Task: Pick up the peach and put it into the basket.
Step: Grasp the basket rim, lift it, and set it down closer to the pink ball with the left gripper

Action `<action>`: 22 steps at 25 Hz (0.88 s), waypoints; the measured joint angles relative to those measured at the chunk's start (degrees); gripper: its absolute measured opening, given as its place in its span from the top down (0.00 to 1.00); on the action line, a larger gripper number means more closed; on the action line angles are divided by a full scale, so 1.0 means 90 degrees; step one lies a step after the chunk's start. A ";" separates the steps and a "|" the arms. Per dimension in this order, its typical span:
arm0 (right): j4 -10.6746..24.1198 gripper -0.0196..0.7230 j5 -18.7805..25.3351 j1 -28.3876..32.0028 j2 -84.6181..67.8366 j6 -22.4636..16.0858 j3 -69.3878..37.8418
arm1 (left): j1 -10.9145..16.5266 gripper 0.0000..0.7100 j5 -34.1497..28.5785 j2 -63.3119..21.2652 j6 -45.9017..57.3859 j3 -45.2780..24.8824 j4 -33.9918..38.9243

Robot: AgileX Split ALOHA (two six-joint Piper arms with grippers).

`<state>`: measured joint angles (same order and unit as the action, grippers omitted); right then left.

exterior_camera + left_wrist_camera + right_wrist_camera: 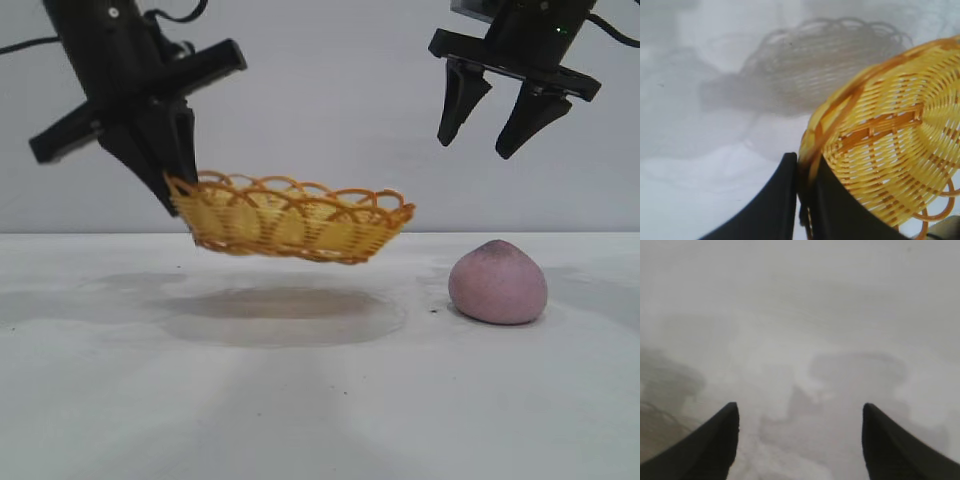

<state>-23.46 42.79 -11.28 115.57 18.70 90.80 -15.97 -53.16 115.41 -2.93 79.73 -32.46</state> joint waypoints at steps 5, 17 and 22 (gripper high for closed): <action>0.0000 0.37 -0.0024 0.0000 0.0000 0.0000 0.0000 | 0.0000 1.00 0.0555 0.0000 0.0000 -0.0474 -0.0376; 0.0000 0.37 -0.0071 0.0000 0.0000 0.0000 0.0000 | -0.0004 1.00 0.0961 0.0107 -0.0165 -0.0589 -0.0832; 0.0000 0.37 -0.0071 0.0000 0.0000 0.0000 0.0000 | -0.0004 1.00 0.0948 0.0185 -0.0259 -0.0589 -0.0832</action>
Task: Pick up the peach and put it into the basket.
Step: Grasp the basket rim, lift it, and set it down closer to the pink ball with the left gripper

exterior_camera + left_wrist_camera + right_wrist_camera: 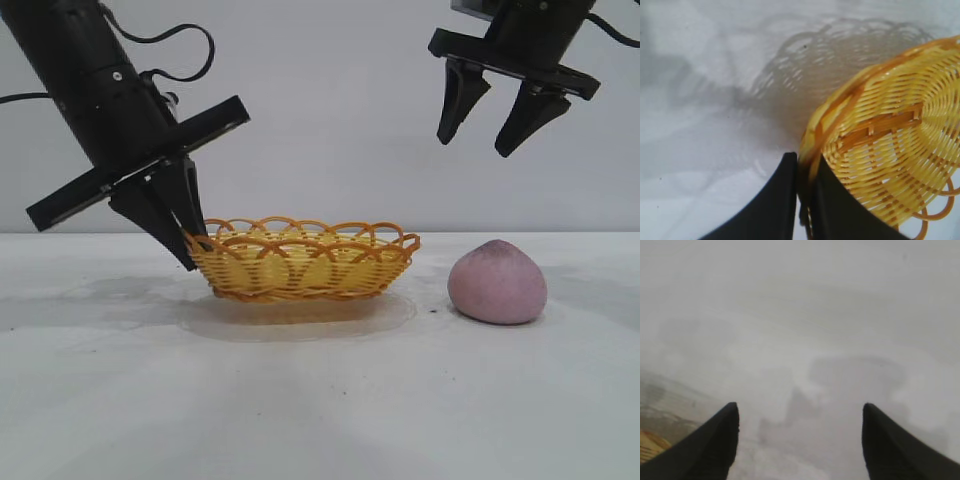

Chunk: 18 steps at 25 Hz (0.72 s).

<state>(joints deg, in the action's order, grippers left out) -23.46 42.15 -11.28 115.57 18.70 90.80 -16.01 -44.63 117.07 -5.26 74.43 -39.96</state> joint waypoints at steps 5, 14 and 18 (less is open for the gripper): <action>0.0000 0.37 0.0000 0.0000 0.0000 0.0000 0.0000 | 0.0000 0.90 -0.0011 0.0005 -0.0018 0.0000 0.0000; 0.0000 0.37 0.0000 0.0000 0.0000 0.0000 0.0000 | 0.0000 0.50 -0.0011 0.0005 -0.0094 0.0000 -0.0004; 0.0000 0.37 0.0000 0.0000 0.0000 0.0000 0.0000 | 0.0000 0.53 -0.0167 0.0005 -0.0154 0.0000 0.0060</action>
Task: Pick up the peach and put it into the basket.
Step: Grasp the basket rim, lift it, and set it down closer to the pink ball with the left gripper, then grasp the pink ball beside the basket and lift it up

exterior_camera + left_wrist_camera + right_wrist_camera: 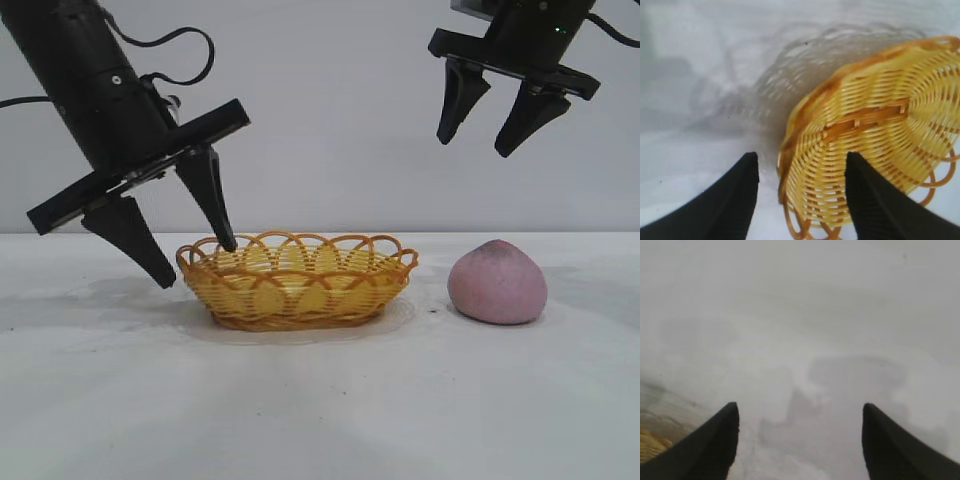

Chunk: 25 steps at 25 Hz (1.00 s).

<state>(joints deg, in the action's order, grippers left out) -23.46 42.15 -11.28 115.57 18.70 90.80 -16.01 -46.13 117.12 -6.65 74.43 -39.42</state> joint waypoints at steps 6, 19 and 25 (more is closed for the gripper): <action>0.0000 0.37 0.0000 0.0000 0.0000 0.0000 0.0000 | 0.0000 0.50 -0.0569 -0.0204 -0.0023 0.0423 0.0880; 0.0000 0.37 0.0036 0.0000 0.0000 0.0000 0.0000 | 0.0115 0.50 -0.1782 -0.0428 0.0379 0.1656 0.3978; 0.0000 0.37 0.0046 0.0000 0.0000 0.0000 0.0000 | 0.0910 0.50 -0.2142 -0.0428 0.0401 0.1656 0.4225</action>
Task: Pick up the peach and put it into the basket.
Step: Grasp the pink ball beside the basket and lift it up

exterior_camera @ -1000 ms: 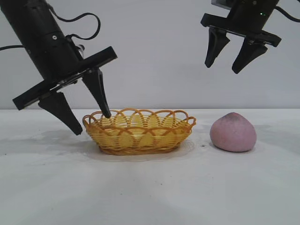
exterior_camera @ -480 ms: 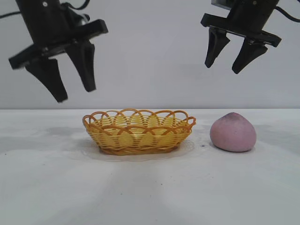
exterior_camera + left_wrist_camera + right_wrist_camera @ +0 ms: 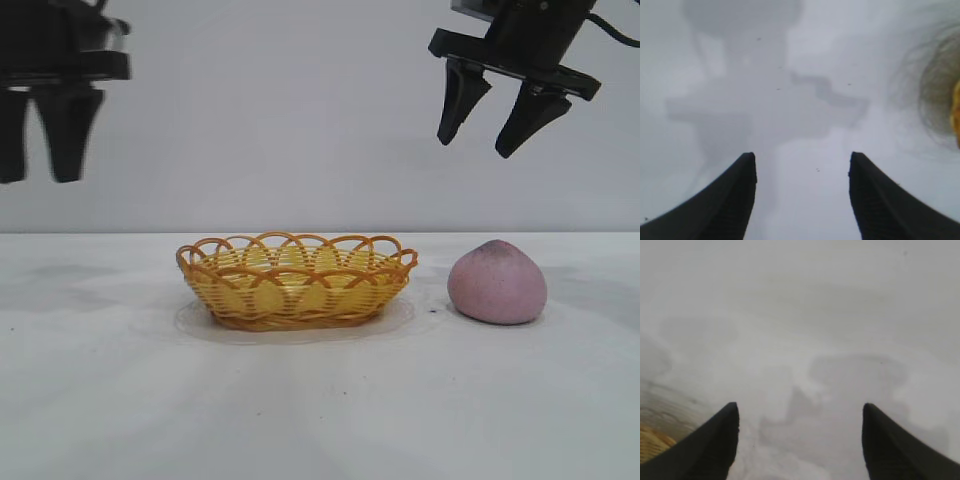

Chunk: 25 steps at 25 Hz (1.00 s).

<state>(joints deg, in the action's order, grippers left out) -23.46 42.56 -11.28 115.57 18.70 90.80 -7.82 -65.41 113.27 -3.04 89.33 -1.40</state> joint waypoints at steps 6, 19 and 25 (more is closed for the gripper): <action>0.0000 0.37 0.0016 0.0000 0.0000 0.0000 0.0000 | 0.0689 0.50 -0.0400 -0.0016 -0.0213 0.0000 0.0112; 0.0000 0.37 0.0047 0.0000 0.0000 0.0000 0.0000 | 0.0769 0.50 -0.0368 -0.2466 -0.0114 -0.2124 0.0048; 0.0000 0.37 0.0058 0.0000 0.0000 0.0000 0.0000 | 0.0769 0.50 0.0016 -0.4564 -0.0013 -0.3934 -0.0075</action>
<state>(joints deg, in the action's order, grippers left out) -23.46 43.08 -11.28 115.57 18.70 90.80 -0.89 -65.26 72.19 -3.15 53.92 -2.07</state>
